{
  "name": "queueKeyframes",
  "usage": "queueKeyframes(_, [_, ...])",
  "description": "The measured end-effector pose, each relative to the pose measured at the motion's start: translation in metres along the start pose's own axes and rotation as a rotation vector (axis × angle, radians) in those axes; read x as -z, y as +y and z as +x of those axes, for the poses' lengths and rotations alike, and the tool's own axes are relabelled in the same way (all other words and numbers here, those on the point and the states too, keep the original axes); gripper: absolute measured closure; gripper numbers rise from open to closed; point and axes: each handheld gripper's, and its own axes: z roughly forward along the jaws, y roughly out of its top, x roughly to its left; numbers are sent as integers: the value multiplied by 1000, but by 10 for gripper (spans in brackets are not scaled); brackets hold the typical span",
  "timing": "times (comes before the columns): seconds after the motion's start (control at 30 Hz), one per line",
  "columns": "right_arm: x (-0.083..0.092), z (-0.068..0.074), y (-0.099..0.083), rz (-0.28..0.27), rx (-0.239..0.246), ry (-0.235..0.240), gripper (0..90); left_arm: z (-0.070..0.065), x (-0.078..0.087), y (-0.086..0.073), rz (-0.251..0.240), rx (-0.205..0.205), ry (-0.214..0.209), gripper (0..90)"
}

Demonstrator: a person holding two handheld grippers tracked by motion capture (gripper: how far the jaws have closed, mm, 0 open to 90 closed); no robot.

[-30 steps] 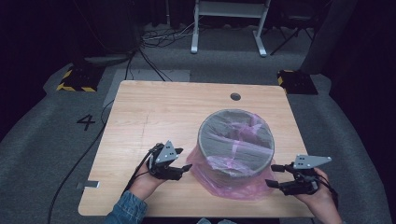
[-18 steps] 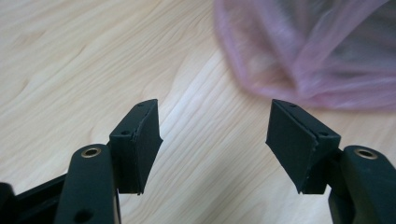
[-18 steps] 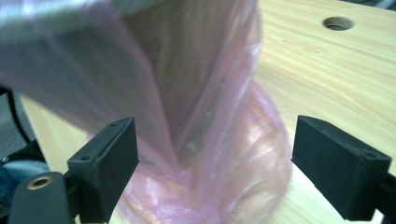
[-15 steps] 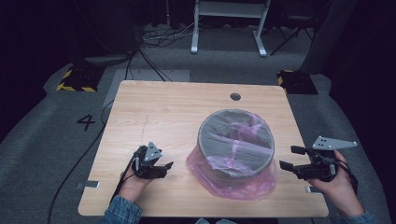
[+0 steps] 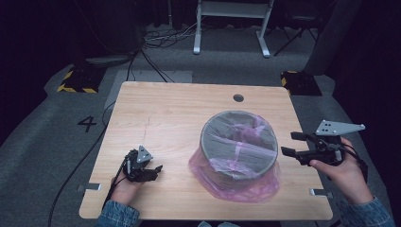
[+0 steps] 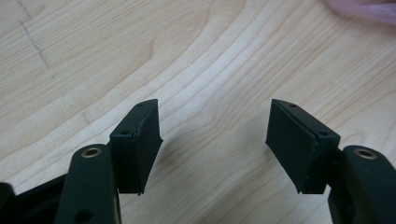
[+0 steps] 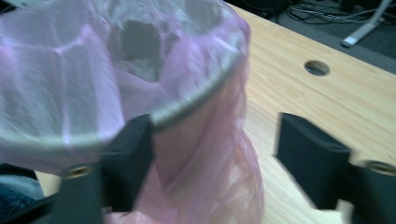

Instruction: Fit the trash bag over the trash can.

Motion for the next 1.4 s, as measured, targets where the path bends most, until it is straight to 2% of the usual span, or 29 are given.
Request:
queueKeyframes(0.03, [-1,1,4,15,-15,8,328,1,0,-1,2,1,2,349])
queueKeyframes(0.13, [-4,4,18,-5,20,-13,312,4,0,-4,-1,13,0,348])
queueKeyframes(0.17, [-6,4,21,-13,7,-10,310,5,1,-5,-1,14,4,347])
queueKeyframes(0.2, [-7,5,23,-19,-47,-1,306,5,1,-6,-2,18,4,347])
queueKeyframes(0.23, [-9,5,26,-32,-51,10,309,5,2,-7,-3,25,6,347])
queueKeyframes(0.3, [-14,7,35,-48,-23,24,311,7,3,-9,-15,34,3,347])
queueKeyframes(0.4, [-23,11,48,-18,34,38,305,9,2,-12,-31,42,-8,344])
queueKeyframes(0.5, [-35,15,60,-13,70,50,305,11,2,-16,-57,55,-22,344])
queueKeyframes(0.57, [-42,17,67,-22,79,60,304,12,1,-18,-73,56,-27,341])
queueKeyframes(0.87, [-69,29,94,-33,84,86,294,13,2,-18,-71,59,-30,333])
queueKeyframes(1.03, [-86,41,103,-16,100,99,315,12,1,-18,-71,76,-19,323])
queueKeyframes(1.17, [-104,52,105,6,110,116,325,13,0,-16,-67,74,-7,315])
queueKeyframes(1.4, [-132,59,102,56,122,143,332,13,0,-16,-68,77,-7,315])
